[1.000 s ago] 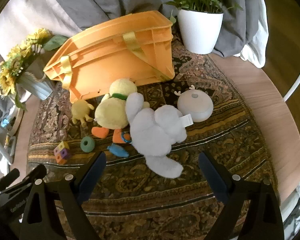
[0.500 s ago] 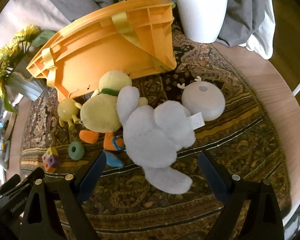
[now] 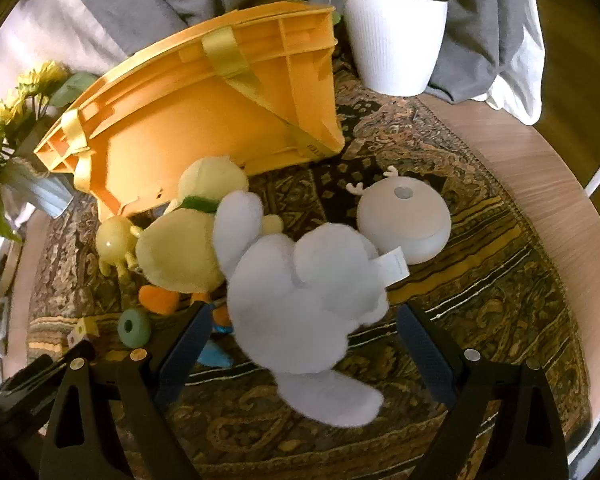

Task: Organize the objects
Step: 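Close the right tool on the white plush bunny's body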

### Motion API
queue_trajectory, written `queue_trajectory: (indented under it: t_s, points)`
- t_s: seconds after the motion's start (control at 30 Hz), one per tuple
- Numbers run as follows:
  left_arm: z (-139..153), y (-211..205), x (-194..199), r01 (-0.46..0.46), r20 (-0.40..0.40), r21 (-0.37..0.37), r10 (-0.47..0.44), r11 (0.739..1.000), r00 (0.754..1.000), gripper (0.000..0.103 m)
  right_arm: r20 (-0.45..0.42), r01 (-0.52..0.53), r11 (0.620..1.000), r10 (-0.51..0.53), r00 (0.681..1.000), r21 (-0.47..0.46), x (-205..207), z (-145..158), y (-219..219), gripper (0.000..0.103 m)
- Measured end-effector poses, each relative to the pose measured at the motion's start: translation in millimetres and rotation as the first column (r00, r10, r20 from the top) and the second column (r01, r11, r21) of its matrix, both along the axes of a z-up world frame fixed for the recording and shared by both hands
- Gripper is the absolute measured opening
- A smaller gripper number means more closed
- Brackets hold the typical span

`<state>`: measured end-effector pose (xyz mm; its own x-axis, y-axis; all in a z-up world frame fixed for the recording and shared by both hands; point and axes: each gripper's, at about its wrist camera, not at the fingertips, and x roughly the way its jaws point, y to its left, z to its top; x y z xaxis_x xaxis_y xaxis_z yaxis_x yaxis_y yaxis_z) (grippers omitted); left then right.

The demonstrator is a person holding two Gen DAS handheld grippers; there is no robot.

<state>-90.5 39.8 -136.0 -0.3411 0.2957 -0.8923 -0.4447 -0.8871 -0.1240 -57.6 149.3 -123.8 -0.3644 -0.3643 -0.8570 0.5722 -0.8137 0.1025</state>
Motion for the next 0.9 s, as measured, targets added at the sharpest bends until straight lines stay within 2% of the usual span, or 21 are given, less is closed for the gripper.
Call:
queue_trajectory:
  t_s: [0.1,0.23,0.27,0.3,0.4,0.53,0.63,0.7,0.9]
  points:
    - [-1,5,-1,0.025,-0.009,0.011,-0.025,1.000,1.000,0.079,-0.006,0.008,1.000,-0.008,1.000,-0.002,-4,-3,2,0.094]
    - [-6,11,-5,0.041,0.005,0.024,-0.042,0.999,0.999,0.069,0.000,0.011,1.000,-0.011,1.000,0.000,-9,-10,2,0.094]
    - [-7,11,-6,0.078,0.014,0.054,-0.079,0.996,0.997,0.065,0.000,0.010,1.000,-0.010,1.000,-0.003,-10,-10,3,0.094]
    - [-9,12,-7,0.072,0.021,0.054,-0.074,0.996,0.997,0.064,-0.004,-0.088,0.996,0.088,0.996,-0.002,-10,-11,2,0.094]
    - [-12,14,-11,0.058,0.029,0.060,-0.059,0.997,0.998,0.061,-0.018,-0.100,0.995,0.100,0.995,-0.004,-9,-11,0,0.094]
    - [-14,15,-12,0.053,0.042,0.090,-0.057,0.995,0.997,0.050,-0.023,-0.109,0.994,0.109,0.994,-0.008,-11,-14,-3,0.094]
    - [-14,15,-10,0.055,0.033,0.093,-0.058,0.994,0.998,0.050,-0.031,-0.119,0.993,0.118,0.992,-0.012,-11,-16,-4,0.092]
    - [-13,14,-9,0.063,0.033,0.107,-0.067,0.992,0.997,0.050,-0.028,-0.132,0.991,0.131,0.991,-0.023,-10,-16,-5,0.085]
    - [-14,9,-5,0.062,0.020,0.137,-0.065,0.989,0.998,0.050,-0.044,-0.139,0.990,0.138,0.989,-0.031,-8,-15,-2,0.079]
